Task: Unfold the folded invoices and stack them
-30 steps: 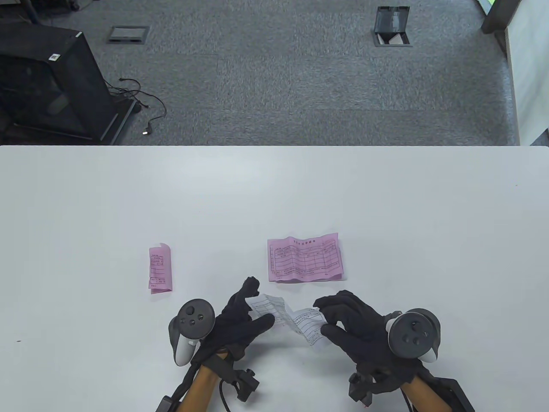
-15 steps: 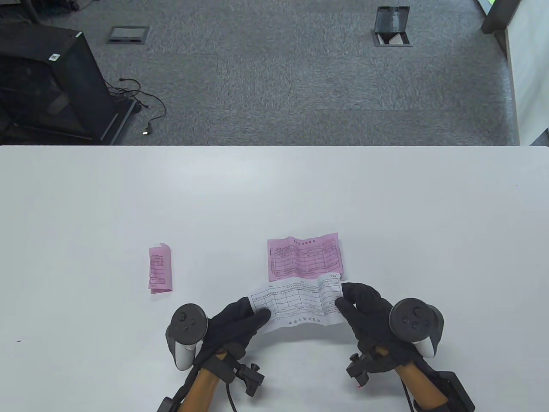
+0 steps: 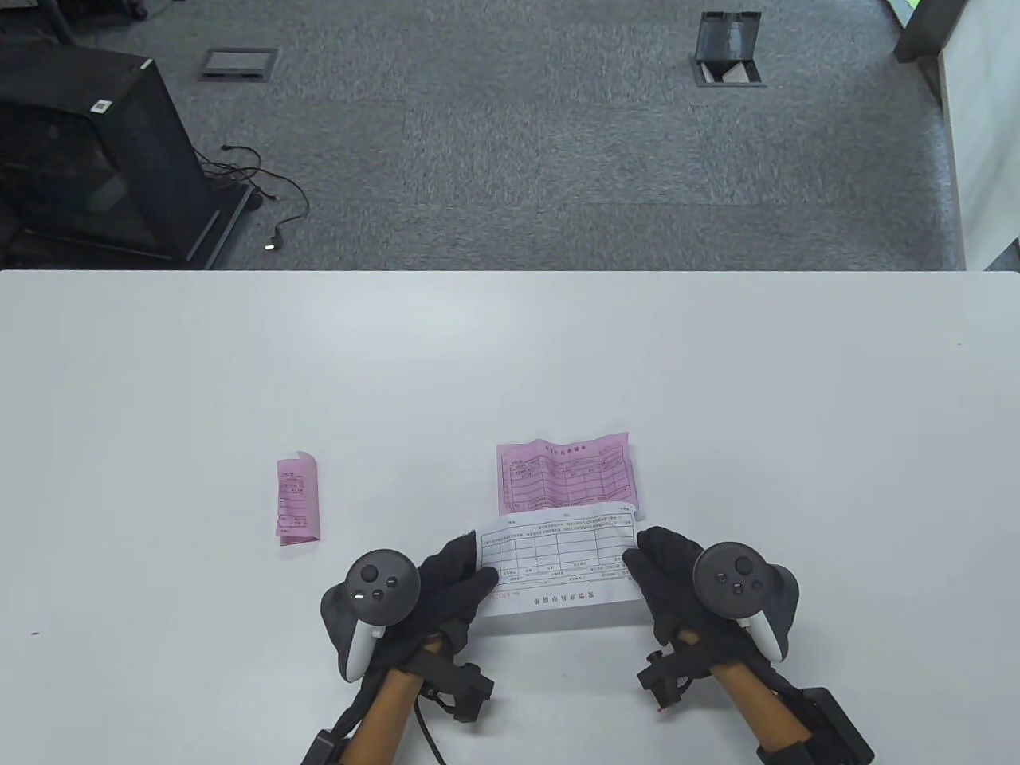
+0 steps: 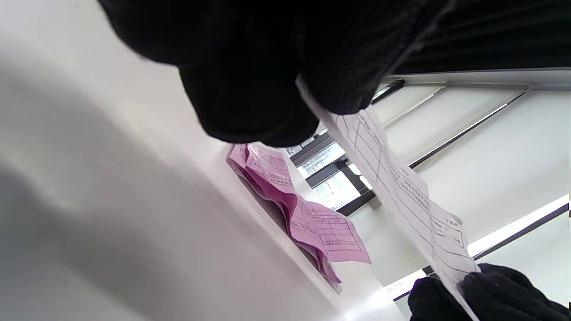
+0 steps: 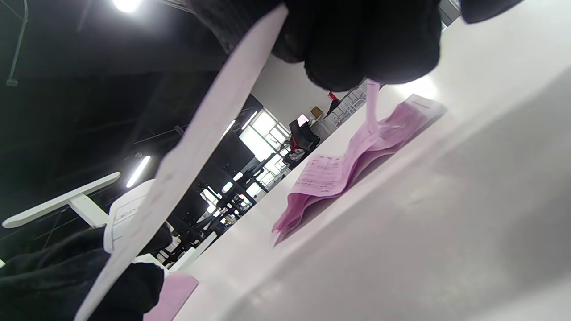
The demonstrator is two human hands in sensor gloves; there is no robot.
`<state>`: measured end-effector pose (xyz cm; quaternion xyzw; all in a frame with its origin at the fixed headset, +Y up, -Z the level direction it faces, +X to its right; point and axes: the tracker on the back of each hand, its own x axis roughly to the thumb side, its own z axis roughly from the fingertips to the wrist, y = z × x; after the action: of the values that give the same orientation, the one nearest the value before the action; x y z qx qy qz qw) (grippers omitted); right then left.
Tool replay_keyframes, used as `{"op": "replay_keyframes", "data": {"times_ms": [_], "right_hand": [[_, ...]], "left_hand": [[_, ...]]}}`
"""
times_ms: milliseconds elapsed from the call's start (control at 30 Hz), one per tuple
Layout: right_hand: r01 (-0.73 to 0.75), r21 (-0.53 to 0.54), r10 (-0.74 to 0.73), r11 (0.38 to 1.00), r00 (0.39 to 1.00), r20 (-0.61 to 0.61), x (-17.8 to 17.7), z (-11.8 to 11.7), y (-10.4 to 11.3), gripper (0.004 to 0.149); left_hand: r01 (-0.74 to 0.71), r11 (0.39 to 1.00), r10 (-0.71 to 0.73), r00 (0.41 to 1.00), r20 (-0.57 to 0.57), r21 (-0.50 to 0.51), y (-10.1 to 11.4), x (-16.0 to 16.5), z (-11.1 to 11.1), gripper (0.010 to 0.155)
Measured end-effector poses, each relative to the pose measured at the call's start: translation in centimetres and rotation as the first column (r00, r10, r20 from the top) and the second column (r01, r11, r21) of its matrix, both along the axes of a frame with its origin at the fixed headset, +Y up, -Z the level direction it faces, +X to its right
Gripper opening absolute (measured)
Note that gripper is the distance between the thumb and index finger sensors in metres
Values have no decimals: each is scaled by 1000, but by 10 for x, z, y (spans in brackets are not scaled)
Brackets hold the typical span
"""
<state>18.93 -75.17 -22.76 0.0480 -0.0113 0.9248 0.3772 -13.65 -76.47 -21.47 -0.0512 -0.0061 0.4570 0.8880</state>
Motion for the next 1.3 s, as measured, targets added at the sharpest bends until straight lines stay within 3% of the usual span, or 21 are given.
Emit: {"op": "replay_keyframes", "data": {"times_ms": [233, 367, 533, 800, 1033, 1300], "right_hand": [[-57, -38, 59, 998, 997, 49, 3, -14, 7, 35], [-128, -26, 130, 991, 988, 88, 2, -35, 26, 35], [-271, -39, 274, 962, 952, 136, -5, -67, 38, 35], [-447, -103, 458, 889, 869, 185, -14, -105, 10, 34], [-516, -192, 544, 835, 826, 149, -20, -117, -14, 33], [-567, -255, 604, 784, 791, 100, -30, -121, -23, 33]], "left_hand": [[175, 985, -175, 983, -57, -8, 16, 14, -21, 56], [269, 963, -267, 959, -93, 9, 33, 23, -46, 60], [342, 938, -345, 929, -133, -45, 43, 35, -79, 63], [489, 864, -502, 853, -145, -116, 23, 54, -110, 66], [496, 851, -518, 846, -123, -174, 0, 57, -122, 67], [516, 829, -547, 829, -119, -215, -9, 58, -125, 68]]}}
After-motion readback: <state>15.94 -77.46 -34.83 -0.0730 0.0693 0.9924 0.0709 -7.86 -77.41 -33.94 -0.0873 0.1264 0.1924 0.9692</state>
